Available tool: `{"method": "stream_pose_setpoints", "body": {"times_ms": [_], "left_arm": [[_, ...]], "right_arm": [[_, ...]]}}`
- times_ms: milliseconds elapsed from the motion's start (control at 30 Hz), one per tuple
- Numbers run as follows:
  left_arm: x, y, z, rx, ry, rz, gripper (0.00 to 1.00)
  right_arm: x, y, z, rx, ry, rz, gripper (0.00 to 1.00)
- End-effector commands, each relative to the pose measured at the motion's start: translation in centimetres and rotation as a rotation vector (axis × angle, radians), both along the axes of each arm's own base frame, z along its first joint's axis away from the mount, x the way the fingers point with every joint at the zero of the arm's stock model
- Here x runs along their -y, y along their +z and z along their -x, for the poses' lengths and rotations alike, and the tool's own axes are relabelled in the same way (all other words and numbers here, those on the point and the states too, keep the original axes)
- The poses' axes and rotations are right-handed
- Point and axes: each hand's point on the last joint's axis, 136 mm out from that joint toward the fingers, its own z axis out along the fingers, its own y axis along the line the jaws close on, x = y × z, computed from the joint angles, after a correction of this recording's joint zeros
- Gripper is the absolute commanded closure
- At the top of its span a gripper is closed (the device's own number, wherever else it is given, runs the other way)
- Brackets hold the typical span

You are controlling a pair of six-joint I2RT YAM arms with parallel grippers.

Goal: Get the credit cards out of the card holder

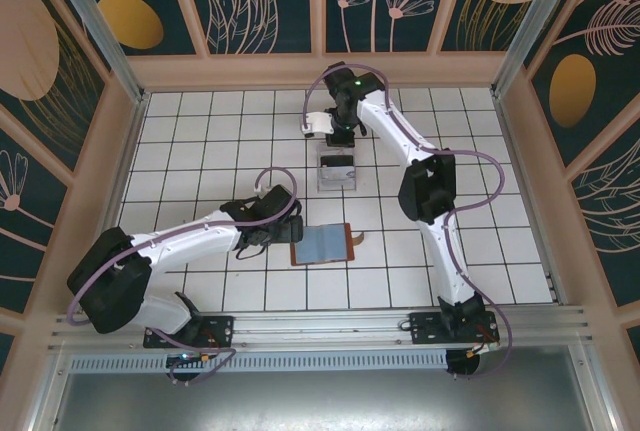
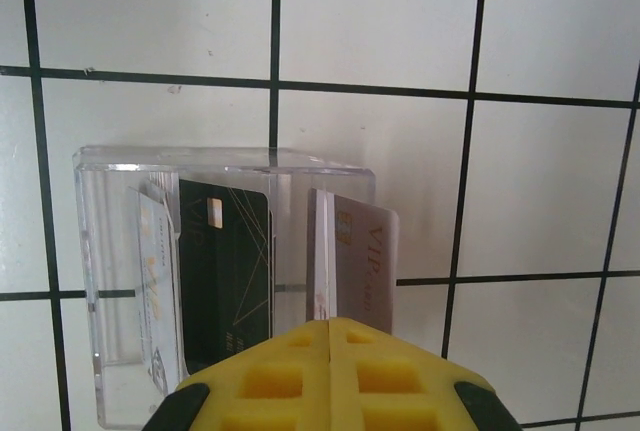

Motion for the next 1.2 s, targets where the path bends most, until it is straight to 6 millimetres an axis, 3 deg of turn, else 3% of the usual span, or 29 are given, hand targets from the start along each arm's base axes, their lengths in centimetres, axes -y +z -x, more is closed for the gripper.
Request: {"method": "stream_pose_setpoints", "body": {"times_ms": [0, 300, 433, 533, 900, 1000, 1033, 1100, 1167], "left_arm": [[-0.6, -0.1, 0.1, 0.0, 0.016, -0.014, 0.12], [-0.4, -0.5, 0.0, -0.013, 0.007, -0.024, 0.11], [-0.4, -0.5, 0.0, -0.015, 0.006, -0.026, 0.11], [-0.4, -0.5, -0.1, -0.015, 0.008, -0.032, 0.11], [-0.8, -0.2, -0.4, 0.004, 0.029, -0.053, 0.08], [-1.0, 0.1, -0.8, 0.019, 0.037, -0.065, 0.03], [-1.1, 0.2, -0.9, 0.026, 0.04, -0.072, 0.01], [-1.3, 0.4, -1.2, 0.037, 0.042, -0.081, 0.02], [-1.6, 0.6, -1.5, 0.047, 0.051, -0.088, 0.02]], "right_arm": [[-0.3, -1.4, 0.5, -0.067, -0.011, -0.016, 1.0], [-0.1, -2.4, 0.5, -0.097, -0.026, -0.026, 1.0], [0.1, -2.3, 0.1, -0.086, -0.051, -0.028, 0.82], [0.1, -1.8, -0.3, -0.068, -0.063, -0.037, 0.74], [0.7, -0.1, -2.9, 0.067, -0.124, -0.041, 0.66], [1.1, 0.6, -3.3, 0.109, -0.149, -0.051, 0.48], [1.3, 0.9, -3.3, 0.118, -0.153, -0.059, 0.36], [1.5, 1.4, -3.1, 0.133, -0.164, -0.075, 0.01], [1.7, 1.9, -2.8, 0.146, -0.175, -0.092, 0.01]]}}
